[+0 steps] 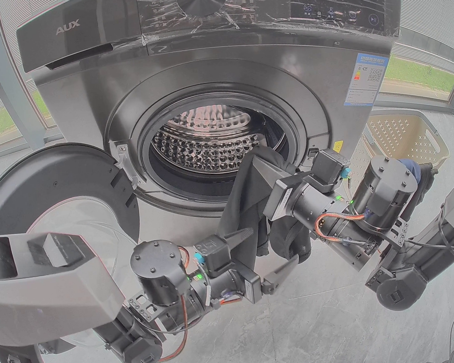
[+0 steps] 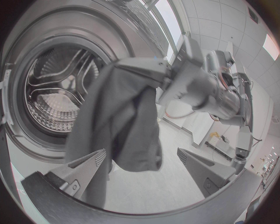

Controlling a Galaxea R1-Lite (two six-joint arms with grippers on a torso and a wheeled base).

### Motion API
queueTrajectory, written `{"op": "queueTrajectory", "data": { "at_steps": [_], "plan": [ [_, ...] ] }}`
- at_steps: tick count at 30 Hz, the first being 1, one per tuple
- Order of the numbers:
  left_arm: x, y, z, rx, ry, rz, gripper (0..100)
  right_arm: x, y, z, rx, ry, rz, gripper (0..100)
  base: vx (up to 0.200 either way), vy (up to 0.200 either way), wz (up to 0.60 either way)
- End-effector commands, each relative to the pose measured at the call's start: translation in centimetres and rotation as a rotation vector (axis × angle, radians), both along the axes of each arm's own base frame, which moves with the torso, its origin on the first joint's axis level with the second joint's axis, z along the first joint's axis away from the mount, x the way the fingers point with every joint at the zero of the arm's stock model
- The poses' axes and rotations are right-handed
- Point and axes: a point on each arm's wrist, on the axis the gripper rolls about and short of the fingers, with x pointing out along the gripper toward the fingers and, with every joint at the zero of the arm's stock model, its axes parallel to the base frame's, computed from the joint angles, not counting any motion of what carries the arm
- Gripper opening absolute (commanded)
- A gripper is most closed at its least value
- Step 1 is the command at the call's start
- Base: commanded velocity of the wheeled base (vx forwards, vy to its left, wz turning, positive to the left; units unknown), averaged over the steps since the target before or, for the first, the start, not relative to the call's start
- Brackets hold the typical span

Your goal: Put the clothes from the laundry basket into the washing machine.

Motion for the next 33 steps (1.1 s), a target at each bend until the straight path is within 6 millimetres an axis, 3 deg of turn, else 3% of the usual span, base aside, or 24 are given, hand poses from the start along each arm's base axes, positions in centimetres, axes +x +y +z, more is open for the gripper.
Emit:
{"op": "queueTrajectory", "data": {
  "at_steps": [1, 14, 20, 24, 25, 33],
  "plan": [
    [-1.2, -1.6, -1.9, 0.04, 0.043, -0.055, 100, 0.3, 0.4, 0.3, 0.011, -0.011, 0.002, 0, 0.0, 0.0, 0.0],
    [1.3, -4.2, -2.7, -0.006, 0.016, -0.034, 100, 0.2, 0.7, 0.1, 0.011, -0.009, 0.01, 0, 0.0, 0.0, 0.0],
    [3.2, -5.5, -4.2, -0.024, 0.001, 0.053, 100, 0.0, 1.0, -0.1, 0.011, -0.009, 0.021, 0, 0.0, 0.0, 0.0],
    [4.1, -6.0, -3.9, -0.053, -0.023, 0.117, 100, -0.1, 1.1, -0.2, 0.011, -0.009, 0.024, 0, 0.0, 0.0, 0.0],
    [4.2, -6.1, -3.8, -0.061, -0.029, 0.131, 0, -0.1, 1.1, -0.2, 0.01, -0.008, 0.024, 0, 0.0, 0.0, 0.0],
    [4.5, -6.3, -3.3, -0.077, -0.048, 0.152, 0, 0.0, 1.1, -0.4, 0.009, -0.005, 0.023, 0, 0.0, 0.0, 0.0]
  ]
}}
